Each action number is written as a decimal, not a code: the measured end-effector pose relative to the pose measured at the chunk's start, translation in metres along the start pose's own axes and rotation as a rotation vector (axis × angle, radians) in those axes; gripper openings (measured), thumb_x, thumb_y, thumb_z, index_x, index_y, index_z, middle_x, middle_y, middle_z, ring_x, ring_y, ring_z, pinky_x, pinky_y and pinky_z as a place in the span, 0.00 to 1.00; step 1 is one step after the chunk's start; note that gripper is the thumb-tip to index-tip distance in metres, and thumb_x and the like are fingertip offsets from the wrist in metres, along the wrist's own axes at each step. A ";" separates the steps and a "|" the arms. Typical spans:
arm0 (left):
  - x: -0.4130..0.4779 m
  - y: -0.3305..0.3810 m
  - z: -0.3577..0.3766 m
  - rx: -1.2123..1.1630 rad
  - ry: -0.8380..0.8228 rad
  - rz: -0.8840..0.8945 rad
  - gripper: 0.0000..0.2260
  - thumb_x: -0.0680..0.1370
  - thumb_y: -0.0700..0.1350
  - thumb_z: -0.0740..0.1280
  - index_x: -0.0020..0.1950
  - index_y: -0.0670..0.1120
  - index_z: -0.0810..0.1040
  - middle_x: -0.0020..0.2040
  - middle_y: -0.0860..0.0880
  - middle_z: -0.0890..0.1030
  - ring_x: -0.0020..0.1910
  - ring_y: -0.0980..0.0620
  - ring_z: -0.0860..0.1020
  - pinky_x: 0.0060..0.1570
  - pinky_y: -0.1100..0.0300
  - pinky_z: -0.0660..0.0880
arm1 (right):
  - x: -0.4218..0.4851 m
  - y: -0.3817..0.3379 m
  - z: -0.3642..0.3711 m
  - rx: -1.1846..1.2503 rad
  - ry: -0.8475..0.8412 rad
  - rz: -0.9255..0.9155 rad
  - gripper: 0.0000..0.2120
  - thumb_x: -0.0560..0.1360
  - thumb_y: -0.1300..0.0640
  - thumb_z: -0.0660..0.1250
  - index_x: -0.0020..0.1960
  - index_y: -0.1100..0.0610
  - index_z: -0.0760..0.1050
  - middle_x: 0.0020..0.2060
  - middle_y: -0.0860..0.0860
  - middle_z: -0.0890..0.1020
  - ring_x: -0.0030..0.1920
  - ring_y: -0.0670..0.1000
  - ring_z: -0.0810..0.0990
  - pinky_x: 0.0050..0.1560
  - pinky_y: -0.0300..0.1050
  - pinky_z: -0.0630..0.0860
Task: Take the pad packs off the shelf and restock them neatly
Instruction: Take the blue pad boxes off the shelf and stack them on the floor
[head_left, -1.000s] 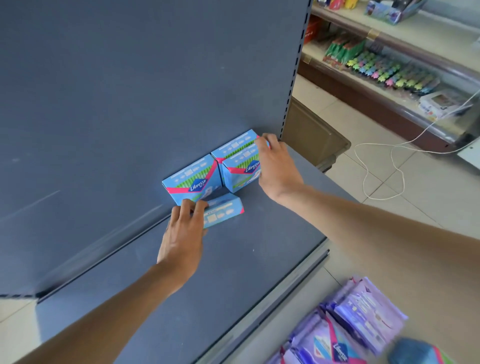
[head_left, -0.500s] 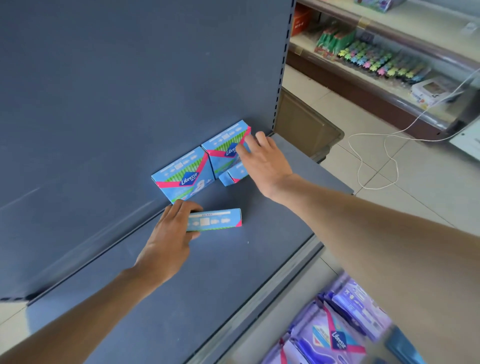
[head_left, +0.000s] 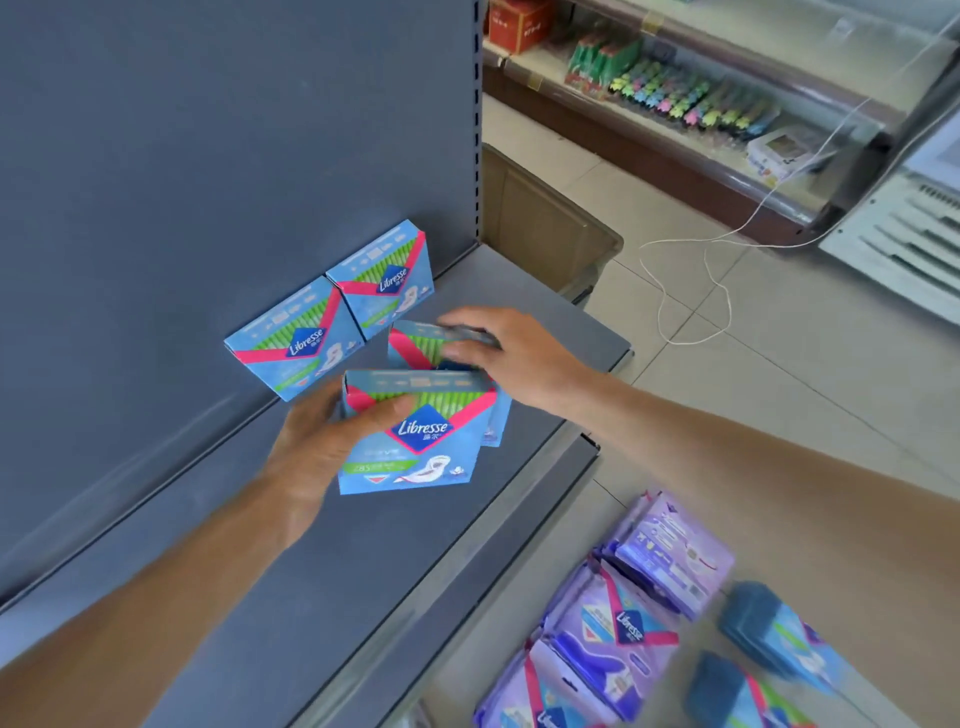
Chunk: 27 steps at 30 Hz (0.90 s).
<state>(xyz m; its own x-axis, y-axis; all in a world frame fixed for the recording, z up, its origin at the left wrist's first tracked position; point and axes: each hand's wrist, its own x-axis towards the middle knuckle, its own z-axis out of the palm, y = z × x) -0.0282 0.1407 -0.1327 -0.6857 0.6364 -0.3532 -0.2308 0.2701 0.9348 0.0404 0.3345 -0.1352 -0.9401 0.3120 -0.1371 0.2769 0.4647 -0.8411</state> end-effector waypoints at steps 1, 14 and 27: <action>0.000 0.002 0.007 -0.042 -0.005 -0.014 0.18 0.61 0.52 0.76 0.49 0.51 0.84 0.50 0.48 0.85 0.49 0.49 0.84 0.49 0.54 0.80 | -0.003 0.002 -0.002 0.056 -0.009 0.038 0.11 0.79 0.57 0.64 0.59 0.57 0.78 0.49 0.50 0.82 0.48 0.47 0.78 0.49 0.42 0.72; -0.007 0.004 0.130 0.001 0.101 -0.051 0.18 0.77 0.60 0.62 0.55 0.47 0.73 0.41 0.53 0.83 0.31 0.60 0.82 0.26 0.66 0.76 | -0.100 0.037 -0.072 0.724 0.014 0.411 0.11 0.64 0.59 0.76 0.42 0.56 0.76 0.36 0.52 0.84 0.38 0.52 0.82 0.46 0.46 0.76; -0.053 -0.019 0.297 0.095 -0.227 -0.231 0.21 0.73 0.53 0.70 0.61 0.44 0.73 0.54 0.46 0.82 0.41 0.51 0.82 0.30 0.66 0.76 | -0.265 0.119 -0.129 0.914 0.464 0.693 0.25 0.66 0.59 0.76 0.59 0.69 0.75 0.47 0.63 0.84 0.38 0.59 0.84 0.38 0.50 0.81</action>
<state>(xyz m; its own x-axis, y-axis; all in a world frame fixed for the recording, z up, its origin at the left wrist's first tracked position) 0.2176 0.3163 -0.1429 -0.4490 0.6927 -0.5644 -0.2889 0.4852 0.8253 0.3480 0.4138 -0.1319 -0.4392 0.6123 -0.6574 0.2723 -0.6066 -0.7469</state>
